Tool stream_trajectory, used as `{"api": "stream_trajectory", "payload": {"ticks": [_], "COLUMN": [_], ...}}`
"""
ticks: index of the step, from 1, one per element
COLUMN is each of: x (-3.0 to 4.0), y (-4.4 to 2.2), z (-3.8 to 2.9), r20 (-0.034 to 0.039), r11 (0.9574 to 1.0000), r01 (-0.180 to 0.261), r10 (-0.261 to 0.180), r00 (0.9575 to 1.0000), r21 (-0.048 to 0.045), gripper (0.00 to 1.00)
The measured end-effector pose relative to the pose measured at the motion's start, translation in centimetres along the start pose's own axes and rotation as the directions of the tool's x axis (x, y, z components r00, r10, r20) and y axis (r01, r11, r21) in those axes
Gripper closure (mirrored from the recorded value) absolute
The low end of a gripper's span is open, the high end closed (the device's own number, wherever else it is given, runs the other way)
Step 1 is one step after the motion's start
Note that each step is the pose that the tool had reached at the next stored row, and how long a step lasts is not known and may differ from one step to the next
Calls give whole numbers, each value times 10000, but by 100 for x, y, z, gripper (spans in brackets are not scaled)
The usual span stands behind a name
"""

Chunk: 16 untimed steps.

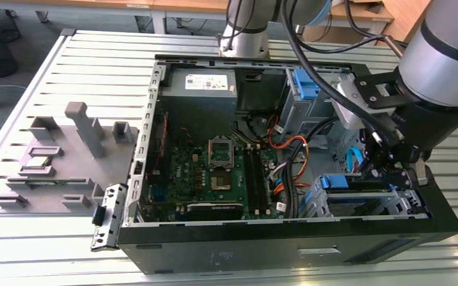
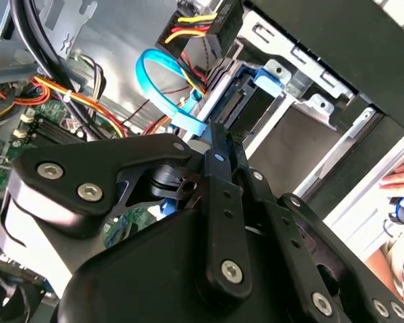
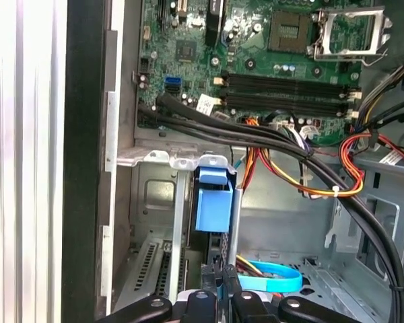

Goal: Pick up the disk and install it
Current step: 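Insert the first disk wire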

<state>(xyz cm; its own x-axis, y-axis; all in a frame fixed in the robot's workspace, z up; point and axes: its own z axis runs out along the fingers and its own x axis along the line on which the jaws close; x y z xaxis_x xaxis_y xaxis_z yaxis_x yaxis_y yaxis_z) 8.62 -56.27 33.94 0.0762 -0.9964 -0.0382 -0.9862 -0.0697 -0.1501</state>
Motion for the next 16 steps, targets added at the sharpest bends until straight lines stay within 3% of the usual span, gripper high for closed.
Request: {"api": "stream_trajectory", "payload": {"ticks": [3, 8, 16], "x": [-2, -4, -6], "y": [19, 62, 78], "z": [-3, -7, -2], "r20": [-5, -5, -2], "r11": [9998, 9997, 9993], "r01": [53, 96, 176], "r10": [-53, -96, -176], "r00": [10000, 10000, 9998], "r21": [170, 240, 333], "gripper": [84, 84, 84]}}
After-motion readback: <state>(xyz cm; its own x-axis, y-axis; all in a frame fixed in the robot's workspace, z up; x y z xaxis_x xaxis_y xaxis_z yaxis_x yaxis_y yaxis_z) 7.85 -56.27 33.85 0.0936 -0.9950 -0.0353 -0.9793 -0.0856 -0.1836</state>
